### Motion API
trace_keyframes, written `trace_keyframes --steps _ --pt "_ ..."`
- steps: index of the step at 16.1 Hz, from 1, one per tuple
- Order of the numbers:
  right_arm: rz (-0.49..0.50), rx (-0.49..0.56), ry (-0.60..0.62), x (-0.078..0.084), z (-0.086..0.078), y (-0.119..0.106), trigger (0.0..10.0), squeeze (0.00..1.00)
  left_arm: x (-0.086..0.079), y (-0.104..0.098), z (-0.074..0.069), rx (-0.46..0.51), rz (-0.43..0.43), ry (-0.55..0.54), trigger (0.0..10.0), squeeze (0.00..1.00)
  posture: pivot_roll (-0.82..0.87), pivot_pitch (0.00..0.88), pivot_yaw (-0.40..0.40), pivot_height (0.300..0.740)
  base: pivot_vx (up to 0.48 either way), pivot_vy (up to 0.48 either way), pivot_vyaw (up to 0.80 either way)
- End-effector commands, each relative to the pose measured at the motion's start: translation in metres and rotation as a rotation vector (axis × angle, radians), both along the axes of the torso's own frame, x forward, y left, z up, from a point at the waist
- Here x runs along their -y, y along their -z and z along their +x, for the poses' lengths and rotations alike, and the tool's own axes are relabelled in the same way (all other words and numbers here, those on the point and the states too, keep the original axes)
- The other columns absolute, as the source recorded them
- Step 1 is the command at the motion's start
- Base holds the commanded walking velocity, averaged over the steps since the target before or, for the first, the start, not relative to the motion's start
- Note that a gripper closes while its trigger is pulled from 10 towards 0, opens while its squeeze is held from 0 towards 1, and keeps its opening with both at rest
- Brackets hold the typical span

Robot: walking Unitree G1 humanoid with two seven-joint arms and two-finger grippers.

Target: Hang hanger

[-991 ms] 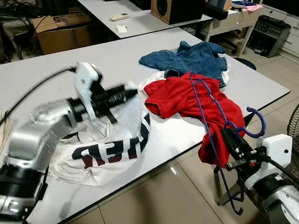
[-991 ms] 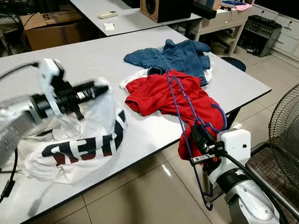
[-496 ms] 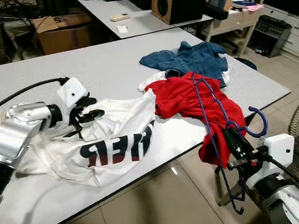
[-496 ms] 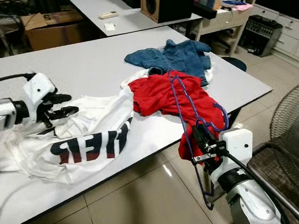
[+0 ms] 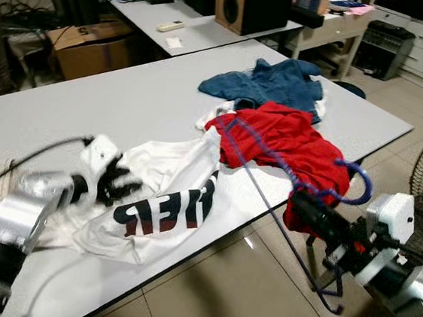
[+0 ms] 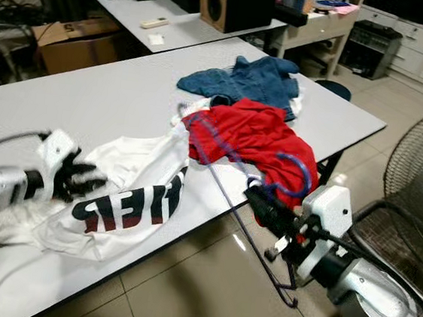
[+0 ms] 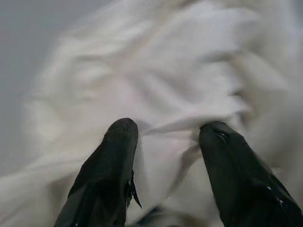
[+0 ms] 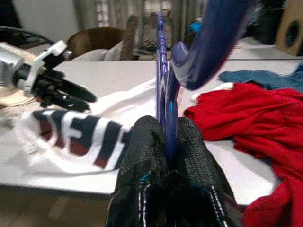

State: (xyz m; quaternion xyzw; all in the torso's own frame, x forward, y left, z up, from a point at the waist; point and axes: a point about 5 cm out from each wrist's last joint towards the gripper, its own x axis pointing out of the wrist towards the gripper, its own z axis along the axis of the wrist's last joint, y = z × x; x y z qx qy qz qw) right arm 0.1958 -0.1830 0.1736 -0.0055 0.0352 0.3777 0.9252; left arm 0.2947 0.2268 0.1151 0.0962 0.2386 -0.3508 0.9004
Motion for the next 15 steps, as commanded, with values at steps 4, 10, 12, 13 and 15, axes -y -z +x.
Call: trace_keyframes --steps 4,10,12,13,15 --pt "-0.186 -0.243 -0.096 0.005 -0.014 0.032 10.0 0.0 0.016 -0.02 -0.015 -0.004 -0.133 0.193 10.0 0.0 -0.04 0.0 0.09 0.74 0.0 0.0 0.0" --pt "-0.266 -0.379 -0.018 0.022 -0.02 0.046 10.0 0.0 -0.011 -0.04 0.033 0.228 -0.063 -0.177 10.0 0.0 -0.04 0.0 0.086 0.74 0.0 0.0 0.0" --pt "-0.265 -0.393 -0.025 0.021 -0.022 0.048 10.0 0.0 0.0 -0.036 0.042 0.219 -0.063 -0.147 10.0 0.0 -0.04 0.0 0.092 0.74 0.0 0.0 0.0" --pt "-0.272 -0.399 -0.024 0.021 -0.024 0.049 10.0 0.0 0.014 -0.035 0.047 0.207 -0.103 -0.105 10.0 0.0 -0.05 0.0 0.098 0.74 0.0 0.0 0.0" --pt "-0.274 -0.39 -0.01 0.021 -0.025 0.048 10.0 0.0 0.055 -0.047 0.053 0.183 -0.314 0.015 10.0 0.0 -0.06 0.0 0.11 0.74 0.0 0.0 0.0"
